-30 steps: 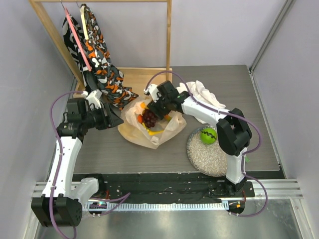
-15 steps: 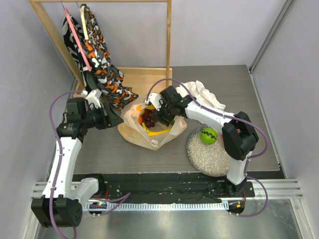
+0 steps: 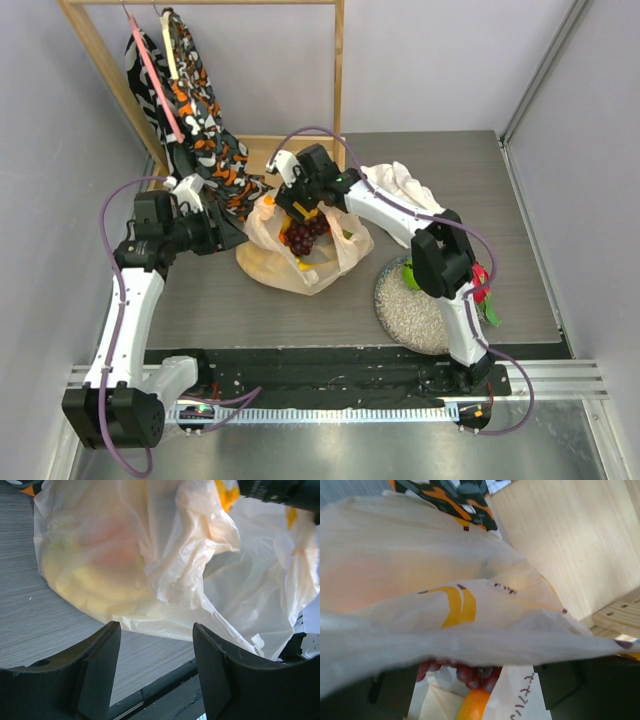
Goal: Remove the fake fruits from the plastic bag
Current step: Take out the fake fruit from the plastic bag.
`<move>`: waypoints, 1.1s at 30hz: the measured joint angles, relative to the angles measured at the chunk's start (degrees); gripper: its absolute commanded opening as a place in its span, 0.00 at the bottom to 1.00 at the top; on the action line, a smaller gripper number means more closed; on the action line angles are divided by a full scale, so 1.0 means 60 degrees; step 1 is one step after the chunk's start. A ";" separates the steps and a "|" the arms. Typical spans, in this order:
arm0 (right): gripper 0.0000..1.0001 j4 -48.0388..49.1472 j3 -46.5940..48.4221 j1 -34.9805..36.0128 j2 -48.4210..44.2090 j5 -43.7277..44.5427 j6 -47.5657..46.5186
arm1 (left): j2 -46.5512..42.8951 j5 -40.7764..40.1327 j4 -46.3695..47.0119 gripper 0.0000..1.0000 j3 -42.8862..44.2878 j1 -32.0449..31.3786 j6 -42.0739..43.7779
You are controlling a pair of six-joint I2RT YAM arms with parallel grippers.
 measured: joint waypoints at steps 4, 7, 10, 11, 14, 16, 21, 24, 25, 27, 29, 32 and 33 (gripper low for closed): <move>0.92 -0.0026 0.0248 -0.0004 0.0721 0.0138 -0.0004 | -0.0004 -0.0004 -0.0080 0.64 0.0171 0.0000 0.0051; 0.85 -0.0015 0.0339 -0.0004 0.1086 0.0346 -0.0004 | -0.0004 -0.0004 -0.0182 0.64 0.0182 0.0029 0.0066; 0.65 -0.0007 0.0393 -0.0004 0.1191 0.0557 -0.0036 | -0.0004 -0.0004 -0.0248 0.64 0.0186 0.0127 0.0062; 0.61 -0.0011 0.0423 -0.0004 0.1191 0.0572 -0.0073 | -0.0004 -0.0004 -0.0255 0.64 0.0186 0.0149 0.0058; 0.55 -0.0036 0.0517 -0.0004 0.1191 0.0586 -0.0047 | 0.0004 -0.0004 -0.0266 0.64 0.0215 0.0197 0.0055; 0.53 -0.0175 0.0488 0.0000 0.1049 0.0528 -0.0058 | 0.0036 -0.0004 -0.0255 0.64 0.0284 0.0204 0.0051; 0.53 -0.0954 -0.0175 -0.0044 -0.0382 -0.0204 -0.0091 | 0.0164 0.0000 -0.0200 0.64 0.0372 0.0215 0.0015; 0.53 -0.1800 -0.0601 -0.0211 -0.1985 -0.1038 -0.0084 | 0.0357 0.0000 -0.0066 0.65 0.0448 0.0219 -0.0015; 0.54 -0.1978 -0.0648 -0.0262 -0.2371 -0.1286 -0.0076 | 0.0419 0.0000 -0.0018 0.65 0.0466 0.0219 -0.0025; 0.54 -0.2288 -0.0852 -0.0441 -0.3253 -0.2229 -0.0055 | 0.0543 0.0004 0.0029 0.65 0.0528 0.0219 -0.0044; 0.54 -0.2528 -0.1191 -0.0612 -0.3963 -0.3104 -0.0047 | 0.0645 0.0004 0.0069 0.65 0.0627 0.0219 -0.0047; 0.54 -0.3147 -0.1504 -0.0798 -0.4411 -0.4054 -0.0135 | 0.0703 0.0007 0.0109 0.65 0.0758 0.0226 -0.0069; 0.51 -0.3453 -0.1534 -0.0856 -0.4426 -0.4299 -0.0226 | 0.0714 0.0004 0.0117 0.65 0.0809 0.0226 -0.0069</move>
